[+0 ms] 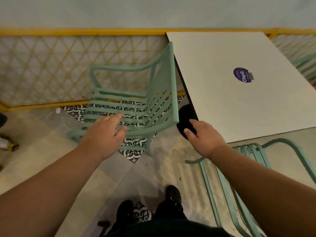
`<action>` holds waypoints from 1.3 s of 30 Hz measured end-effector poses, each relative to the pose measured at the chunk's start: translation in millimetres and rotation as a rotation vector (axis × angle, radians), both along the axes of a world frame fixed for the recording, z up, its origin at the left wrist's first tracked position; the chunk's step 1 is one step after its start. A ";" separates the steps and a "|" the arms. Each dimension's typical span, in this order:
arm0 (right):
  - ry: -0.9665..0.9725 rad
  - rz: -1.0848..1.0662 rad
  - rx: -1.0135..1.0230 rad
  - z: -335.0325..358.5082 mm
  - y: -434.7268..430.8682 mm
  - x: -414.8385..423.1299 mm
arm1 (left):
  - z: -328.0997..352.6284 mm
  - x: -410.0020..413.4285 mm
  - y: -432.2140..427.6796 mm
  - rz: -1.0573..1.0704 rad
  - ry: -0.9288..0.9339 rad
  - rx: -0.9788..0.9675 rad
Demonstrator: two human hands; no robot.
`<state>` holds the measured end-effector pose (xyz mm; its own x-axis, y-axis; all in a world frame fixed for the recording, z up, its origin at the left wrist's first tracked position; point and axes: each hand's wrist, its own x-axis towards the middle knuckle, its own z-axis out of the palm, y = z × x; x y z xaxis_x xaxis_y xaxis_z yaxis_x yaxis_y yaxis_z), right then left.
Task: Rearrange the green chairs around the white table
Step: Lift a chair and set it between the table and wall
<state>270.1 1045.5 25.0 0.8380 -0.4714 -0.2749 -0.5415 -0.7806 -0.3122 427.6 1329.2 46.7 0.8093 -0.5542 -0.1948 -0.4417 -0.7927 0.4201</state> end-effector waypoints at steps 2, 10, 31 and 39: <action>0.007 0.009 0.004 -5.2 -7.3 7.4 | -6.7 3.1 -5.5 0.004 0.012 0.001; -0.045 0.106 0.033 -20.9 -37.6 64.7 | -31.0 8.9 -54.8 0.029 0.003 -0.074; -0.070 0.694 -0.196 -80.7 -104.7 212.6 | -186.7 -9.2 -205.8 0.205 0.262 -0.422; -0.241 0.669 -0.122 -94.0 -107.6 210.0 | -198.2 -5.4 -204.7 0.169 0.229 -0.465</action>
<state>480.1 937.9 -69.0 0.9887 0.1482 -0.0242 0.1375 -0.9579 -0.2522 422.2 1124.5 -151.5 0.8601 -0.4900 -0.1418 -0.1807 -0.5527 0.8135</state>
